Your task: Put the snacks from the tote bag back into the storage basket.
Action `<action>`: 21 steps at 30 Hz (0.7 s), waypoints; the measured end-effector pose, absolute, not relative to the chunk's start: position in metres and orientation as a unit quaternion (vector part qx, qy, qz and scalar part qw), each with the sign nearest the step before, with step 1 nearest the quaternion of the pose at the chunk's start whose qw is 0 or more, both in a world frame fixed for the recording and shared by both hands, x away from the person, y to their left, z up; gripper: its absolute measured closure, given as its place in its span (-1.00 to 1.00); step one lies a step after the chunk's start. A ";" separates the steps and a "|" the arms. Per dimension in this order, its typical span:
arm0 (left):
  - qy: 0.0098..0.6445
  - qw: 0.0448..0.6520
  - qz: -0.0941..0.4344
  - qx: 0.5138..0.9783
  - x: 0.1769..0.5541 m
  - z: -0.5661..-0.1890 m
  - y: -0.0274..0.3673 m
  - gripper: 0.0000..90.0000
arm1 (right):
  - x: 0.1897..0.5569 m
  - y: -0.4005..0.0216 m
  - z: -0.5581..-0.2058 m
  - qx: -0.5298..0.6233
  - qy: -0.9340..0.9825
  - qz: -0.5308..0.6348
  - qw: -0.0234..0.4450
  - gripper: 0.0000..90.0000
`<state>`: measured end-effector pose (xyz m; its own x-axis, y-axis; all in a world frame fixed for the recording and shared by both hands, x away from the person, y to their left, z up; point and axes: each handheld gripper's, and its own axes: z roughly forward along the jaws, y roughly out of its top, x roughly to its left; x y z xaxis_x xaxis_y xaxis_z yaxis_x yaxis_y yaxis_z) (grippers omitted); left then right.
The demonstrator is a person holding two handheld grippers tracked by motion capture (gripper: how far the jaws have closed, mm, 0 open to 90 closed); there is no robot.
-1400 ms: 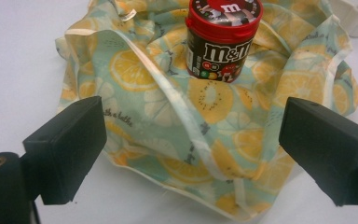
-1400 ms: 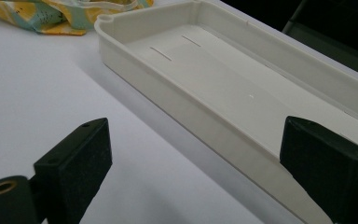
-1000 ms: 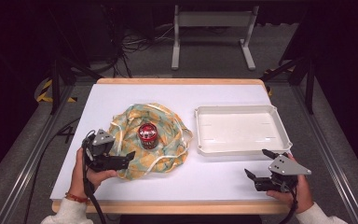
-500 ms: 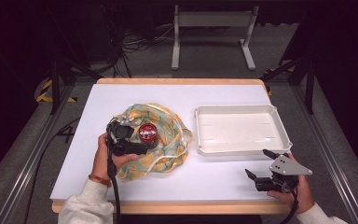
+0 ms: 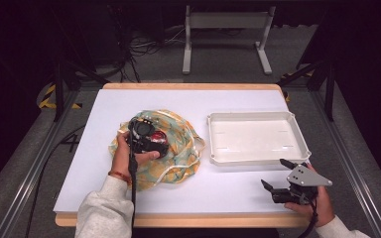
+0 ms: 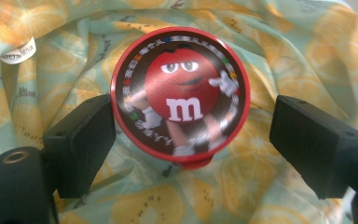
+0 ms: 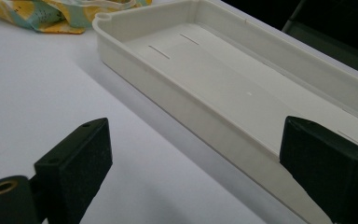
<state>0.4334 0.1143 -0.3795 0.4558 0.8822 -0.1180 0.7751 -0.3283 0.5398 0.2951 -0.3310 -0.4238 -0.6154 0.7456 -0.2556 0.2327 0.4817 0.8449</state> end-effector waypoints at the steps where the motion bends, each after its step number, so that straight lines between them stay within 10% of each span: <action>1: 0.514 0.269 0.101 0.808 0.436 -0.380 0.114 -0.65 | 0.295 -0.331 -0.424 0.305 0.803 0.405 0.314 -0.78; 21: 0.515 0.243 0.061 0.820 0.448 -0.398 0.118 -0.61 | 0.296 -0.329 -0.425 0.302 0.807 0.404 0.308 -0.78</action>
<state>0.4479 0.1184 -0.3977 0.4613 0.8746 -0.1493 0.8149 -0.3512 0.4610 0.2958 -0.3294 -0.4254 -0.6287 0.7356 -0.2522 0.2382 0.4909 0.8380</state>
